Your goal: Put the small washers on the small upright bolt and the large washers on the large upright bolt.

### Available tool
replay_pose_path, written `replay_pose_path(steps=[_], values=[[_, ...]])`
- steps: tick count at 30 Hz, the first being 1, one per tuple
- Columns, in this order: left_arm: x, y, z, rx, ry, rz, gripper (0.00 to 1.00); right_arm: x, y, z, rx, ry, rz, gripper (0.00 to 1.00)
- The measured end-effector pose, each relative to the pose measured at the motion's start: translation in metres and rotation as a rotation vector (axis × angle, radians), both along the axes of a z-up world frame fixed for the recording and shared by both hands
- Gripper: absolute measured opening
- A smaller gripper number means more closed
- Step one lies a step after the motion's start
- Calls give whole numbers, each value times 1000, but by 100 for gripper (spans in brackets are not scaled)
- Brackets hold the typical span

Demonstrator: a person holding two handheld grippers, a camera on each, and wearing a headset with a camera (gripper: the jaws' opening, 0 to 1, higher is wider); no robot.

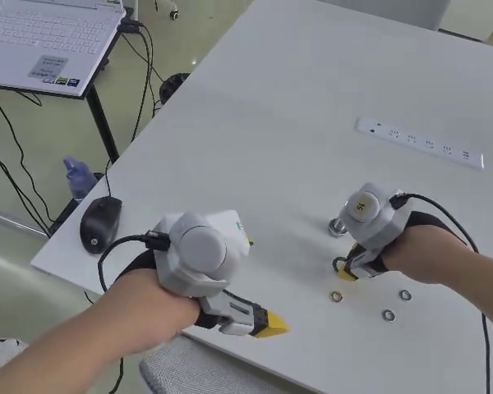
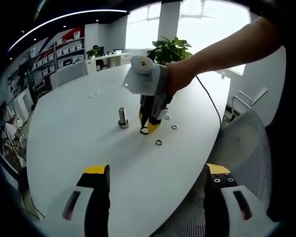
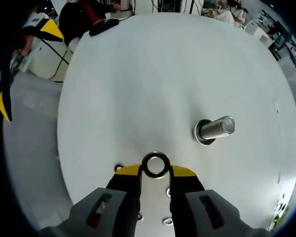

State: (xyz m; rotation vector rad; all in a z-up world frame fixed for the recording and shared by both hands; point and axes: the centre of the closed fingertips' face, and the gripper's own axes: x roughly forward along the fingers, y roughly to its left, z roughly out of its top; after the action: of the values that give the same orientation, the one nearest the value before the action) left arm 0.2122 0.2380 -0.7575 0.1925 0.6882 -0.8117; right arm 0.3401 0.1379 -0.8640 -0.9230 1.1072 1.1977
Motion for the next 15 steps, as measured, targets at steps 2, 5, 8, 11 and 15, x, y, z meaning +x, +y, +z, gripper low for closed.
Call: replay_pose_path(steps=[2, 5, 8, 11, 15], values=[[-1, 0, -1, 1, 2, 1, 77, 1, -2, 2, 4, 3, -10, 21], [-1, 1, -1, -1, 2, 6, 77, 2, -5, 6, 4, 2, -18, 21], [1, 2, -1, 1, 0, 7, 77, 4, -7, 9, 5, -4, -21, 21], [2, 1, 1, -1, -3, 5, 77, 6, -10, 14, 6, -9, -25, 21], [3, -1, 2, 0, -5, -3, 76, 10, -15, 17, -4, -11, -24, 21]])
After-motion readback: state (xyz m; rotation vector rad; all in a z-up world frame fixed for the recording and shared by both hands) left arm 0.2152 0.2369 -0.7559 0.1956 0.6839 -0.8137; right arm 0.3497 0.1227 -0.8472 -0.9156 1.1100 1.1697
